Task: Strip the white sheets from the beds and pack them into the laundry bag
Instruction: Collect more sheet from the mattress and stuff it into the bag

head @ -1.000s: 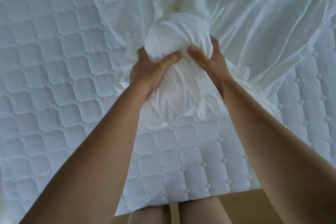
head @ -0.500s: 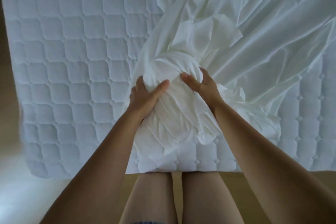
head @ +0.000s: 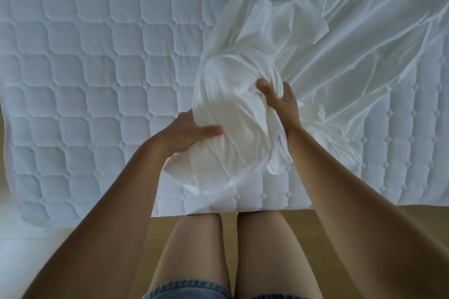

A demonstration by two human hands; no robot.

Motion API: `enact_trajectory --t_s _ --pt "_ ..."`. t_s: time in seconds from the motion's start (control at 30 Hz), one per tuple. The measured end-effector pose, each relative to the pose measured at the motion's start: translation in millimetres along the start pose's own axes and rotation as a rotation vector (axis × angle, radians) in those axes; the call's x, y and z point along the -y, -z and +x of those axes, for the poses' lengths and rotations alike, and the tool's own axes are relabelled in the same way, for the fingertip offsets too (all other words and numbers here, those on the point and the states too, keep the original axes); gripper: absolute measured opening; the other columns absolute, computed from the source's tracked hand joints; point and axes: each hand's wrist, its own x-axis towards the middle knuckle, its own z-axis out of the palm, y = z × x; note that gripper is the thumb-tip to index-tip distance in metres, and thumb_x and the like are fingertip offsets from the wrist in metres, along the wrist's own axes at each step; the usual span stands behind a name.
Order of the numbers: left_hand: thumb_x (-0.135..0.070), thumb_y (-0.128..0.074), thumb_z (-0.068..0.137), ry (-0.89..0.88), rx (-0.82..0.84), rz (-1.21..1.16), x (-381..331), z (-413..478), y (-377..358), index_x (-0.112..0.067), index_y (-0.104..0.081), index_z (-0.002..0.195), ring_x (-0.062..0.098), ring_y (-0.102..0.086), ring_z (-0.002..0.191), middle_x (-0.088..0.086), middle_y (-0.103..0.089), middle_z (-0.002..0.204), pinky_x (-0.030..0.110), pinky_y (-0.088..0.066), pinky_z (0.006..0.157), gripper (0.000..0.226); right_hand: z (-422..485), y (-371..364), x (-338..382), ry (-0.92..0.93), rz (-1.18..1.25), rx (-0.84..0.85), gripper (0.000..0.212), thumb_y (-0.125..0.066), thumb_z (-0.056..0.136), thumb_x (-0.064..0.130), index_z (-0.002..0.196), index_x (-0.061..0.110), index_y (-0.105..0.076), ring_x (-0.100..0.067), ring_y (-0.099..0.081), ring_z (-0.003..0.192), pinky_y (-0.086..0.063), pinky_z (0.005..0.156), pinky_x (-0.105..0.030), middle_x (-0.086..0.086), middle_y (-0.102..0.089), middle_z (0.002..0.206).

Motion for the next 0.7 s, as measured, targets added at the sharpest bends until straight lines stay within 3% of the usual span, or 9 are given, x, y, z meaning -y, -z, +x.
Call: enact_trajectory --t_s 0.07,0.13,0.17,0.3,0.4,0.43,0.5,0.6,0.7 --pt "-0.063 -0.087 0.037 -0.005 -0.036 0.083 7.3 -6.5 -1.5 -0.038 -0.051 0.098 0.006 -0.061 0.095 -0.009 -0.057 0.112 0.017 -0.051 0.076 0.075 1.0 2.8 -5.9 -0.014 0.058 0.057 0.038 -0.06 0.088 0.049 0.117 0.026 -0.052 0.007 -0.055 0.084 -0.042 0.071 -0.016 0.02 -0.058 0.095" --pt "-0.068 -0.086 0.03 -0.01 -0.051 0.14 14.9 -10.1 -3.0 -0.038 -0.044 0.122 0.014 -0.05 0.119 -0.004 -0.043 0.135 0.035 -0.046 0.099 0.106 -1.8 0.5 -9.7 -0.026 0.073 0.109 0.031 -0.057 0.09 0.046 0.116 0.03 -0.051 0.01 -0.053 0.082 -0.04 0.066 -0.01 0.022 -0.057 0.094" --pt "-0.069 -0.086 0.027 0.008 -0.029 0.134 15.2 -12.4 -5.8 -0.037 -0.037 0.133 0.015 -0.049 0.122 -0.006 -0.044 0.137 0.041 -0.044 0.103 0.121 -3.6 -1.2 -10.9 -0.033 0.078 0.12 0.033 -0.057 0.09 0.046 0.118 0.03 -0.051 0.011 -0.053 0.081 -0.04 0.064 -0.008 0.022 -0.057 0.094" --pt "-0.057 -0.089 0.04 0.056 -0.143 0.163 3.7 -13.7 -18.8 -0.03 -0.025 0.141 0.014 -0.051 0.115 -0.014 -0.049 0.126 0.038 -0.043 0.1 0.123 -5.7 -3.7 -11.6 0.037 -0.008 -0.043 0.06 -0.064 0.083 0.054 0.13 0.019 -0.052 -0.001 -0.057 0.094 -0.045 0.085 -0.022 0.008 -0.06 0.113" --pt "-0.067 -0.083 0.046 0.092 -0.245 0.311 -13.3 -15.2 -31.4 -0.024 -0.029 0.14 0.022 -0.051 0.119 -0.008 -0.052 0.13 0.038 -0.042 0.097 0.117 -15.7 5.7 -13.6 0.268 -0.228 -0.305 0.076 -0.064 0.083 0.051 0.143 0.014 -0.036 -0.018 -0.044 0.122 -0.039 0.103 -0.033 -0.006 -0.041 0.136" --pt "-0.069 -0.08 0.048 0.121 -0.27 0.37 -21.4 -14.8 -36.0 -0.021 -0.03 0.14 0.023 -0.052 0.118 -0.006 -0.053 0.129 0.037 -0.043 0.094 0.115 -25.2 10.0 -13.2 0.39 -0.274 -0.316 0.077 -0.061 0.084 0.052 0.144 0.013 -0.034 -0.021 -0.039 0.126 -0.035 0.105 -0.034 -0.009 -0.039 0.138" --pt "-0.076 -0.074 0.05 0.188 -0.287 0.495 -43.0 -12.0 -46.2 -0.016 -0.033 0.139 0.027 -0.055 0.112 0.0 -0.058 0.125 0.038 -0.045 0.088 0.115 -49.8 15.1 -18.7 0.613 -0.389 -0.177 0.082 -0.052 0.082 0.063 0.144 0.013 -0.033 -0.024 -0.031 0.13 -0.029 0.107 -0.039 -0.015 -0.037 0.14" --pt "-0.076 -0.063 0.066 0.187 -0.287 0.728 -79.5 -2.2 -61.3 -0.014 -0.048 0.128 0.027 -0.057 0.101 0.005 -0.062 0.118 0.033 -0.041 0.078 0.088 -85.1 13.5 -41.8 0.837 -0.582 0.02 0.095 -0.034 0.072 0.086 0.143 0.023 -0.026 -0.033 -0.023 0.139 -0.019 0.11 -0.062 -0.016 -0.031 0.147" --pt "-0.078 -0.058 0.069 0.167 -0.252 0.785 -113.6 8.3 -77.5 -0.017 -0.056 0.125 0.027 -0.058 0.106 0.004 -0.062 0.12 0.032 -0.04 0.079 0.083 -93.1 19.0 -53.5 0.945 -0.627 -0.092 0.098 -0.041 0.068 0.087 0.142 0.026 -0.02 -0.039 -0.025 0.139 -0.019 0.109 -0.065 -0.014 -0.027 0.147"
